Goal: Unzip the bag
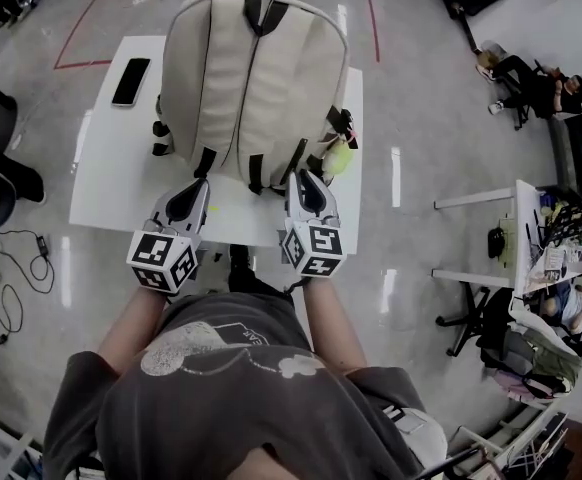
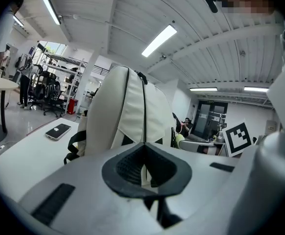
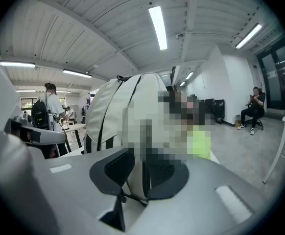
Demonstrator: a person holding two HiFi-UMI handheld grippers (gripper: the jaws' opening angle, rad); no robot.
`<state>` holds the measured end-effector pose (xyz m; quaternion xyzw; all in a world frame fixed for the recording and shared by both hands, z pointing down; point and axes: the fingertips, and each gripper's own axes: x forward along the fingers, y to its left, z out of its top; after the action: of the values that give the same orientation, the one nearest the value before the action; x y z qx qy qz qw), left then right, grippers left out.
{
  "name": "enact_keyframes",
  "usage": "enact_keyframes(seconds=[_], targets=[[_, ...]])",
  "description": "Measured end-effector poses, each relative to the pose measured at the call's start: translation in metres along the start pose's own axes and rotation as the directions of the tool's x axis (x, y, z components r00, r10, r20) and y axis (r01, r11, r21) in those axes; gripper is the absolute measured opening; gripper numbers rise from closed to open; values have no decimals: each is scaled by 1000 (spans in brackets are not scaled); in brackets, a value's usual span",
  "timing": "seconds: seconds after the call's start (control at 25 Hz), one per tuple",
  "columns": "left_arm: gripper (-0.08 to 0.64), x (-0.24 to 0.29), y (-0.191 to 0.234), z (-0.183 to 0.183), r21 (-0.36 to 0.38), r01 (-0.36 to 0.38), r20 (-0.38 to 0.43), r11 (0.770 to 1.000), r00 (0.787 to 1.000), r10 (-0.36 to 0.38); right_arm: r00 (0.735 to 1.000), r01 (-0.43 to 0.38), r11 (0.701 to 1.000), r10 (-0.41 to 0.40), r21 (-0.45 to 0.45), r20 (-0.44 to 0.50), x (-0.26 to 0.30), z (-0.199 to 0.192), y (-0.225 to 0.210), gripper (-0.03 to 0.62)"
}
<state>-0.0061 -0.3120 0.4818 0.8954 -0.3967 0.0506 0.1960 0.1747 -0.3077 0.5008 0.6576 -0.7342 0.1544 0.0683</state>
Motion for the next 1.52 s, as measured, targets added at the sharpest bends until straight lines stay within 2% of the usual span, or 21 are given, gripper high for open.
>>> enact_keyframes(seconds=[0.32, 0.44, 0.6, 0.76, 1.04, 1.32, 1.52], targets=[[6, 28, -5, 6, 5, 0, -6, 1000, 1000, 0, 1000, -21, 999, 20, -31, -13, 23, 3, -6, 97], [6, 34, -6, 5, 1, -4, -12, 1000, 1000, 4, 1000, -12, 999, 12, -31, -3, 28, 2, -8, 86], [6, 38, -6, 5, 7, -5, -18, 1000, 1000, 5, 1000, -27, 998, 28, -56, 6, 28, -2, -9, 40], [6, 39, -3, 4, 2, -14, -20, 1000, 1000, 14, 999, -51, 996, 52, -77, 13, 25, -2, -6, 38], [6, 37, -7, -8, 4, -1, -50, 1000, 999, 2, 999, -39, 997, 40, -60, 11, 22, -10, -13, 38], [6, 36, -11, -25, 2, 14, -85, 1000, 996, -14, 998, -34, 998, 31, -51, -48, 17, -41, -13, 38], [6, 34, -15, -35, -7, 27, -102, 1000, 994, -27, 994, -33, 996, 26, -77, -102, 12, -70, -10, 38]])
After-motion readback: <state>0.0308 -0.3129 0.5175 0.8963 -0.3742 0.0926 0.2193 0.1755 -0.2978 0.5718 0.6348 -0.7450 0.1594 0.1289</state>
